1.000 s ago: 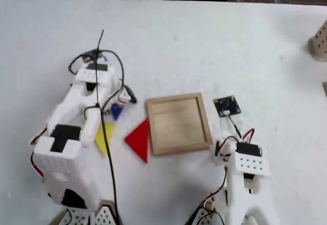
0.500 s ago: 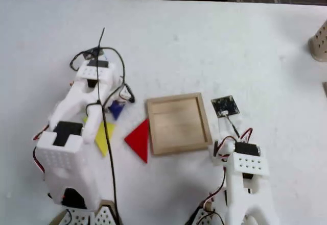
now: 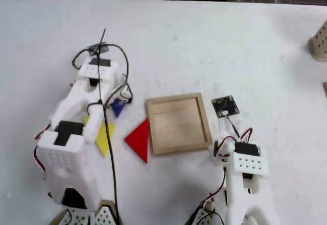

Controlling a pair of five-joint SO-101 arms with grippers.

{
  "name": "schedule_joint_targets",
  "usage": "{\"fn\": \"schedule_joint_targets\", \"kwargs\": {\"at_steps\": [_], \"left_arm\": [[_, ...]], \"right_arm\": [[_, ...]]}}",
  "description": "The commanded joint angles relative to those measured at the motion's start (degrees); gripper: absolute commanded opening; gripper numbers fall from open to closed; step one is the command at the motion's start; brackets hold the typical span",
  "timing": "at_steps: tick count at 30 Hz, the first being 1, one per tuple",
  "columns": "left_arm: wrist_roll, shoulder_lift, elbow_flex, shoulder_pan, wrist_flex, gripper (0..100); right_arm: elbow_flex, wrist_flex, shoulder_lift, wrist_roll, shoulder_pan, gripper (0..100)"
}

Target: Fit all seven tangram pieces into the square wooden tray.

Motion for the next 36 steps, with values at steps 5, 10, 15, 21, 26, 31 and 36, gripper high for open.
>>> {"fn": "schedule_joint_targets", "kwargs": {"at_steps": [5,10,15,21,26,31,36], "left_arm": [[-0.53,-6.73,-0.35,0.40,2.20,12],[-0.62,-7.60,-0.26,0.48,2.73,12],[-0.62,-7.69,-0.26,0.57,2.81,12],[-3.52,-7.78,-1.32,-0.04,2.37,13],[-3.87,-9.01,-2.64,-1.54,2.29,24],[2.11,-5.93,-2.46,-3.82,-0.35,37],[3.16,-0.31,-5.10,-5.49,-1.76,37]], "right_arm": [[-0.35,-0.66,-1.45,0.62,-0.40,1.8],[-0.35,-0.66,-1.45,0.62,-0.40,1.8],[-0.35,-0.66,-1.45,0.62,-0.40,1.8],[-0.35,-0.66,-1.45,0.62,-0.40,1.8],[-0.35,-0.66,-1.45,0.62,-0.40,1.8],[-0.26,-0.66,-1.45,0.62,-0.40,1.8],[-0.26,-0.57,-1.45,0.62,-0.40,1.8]]}}
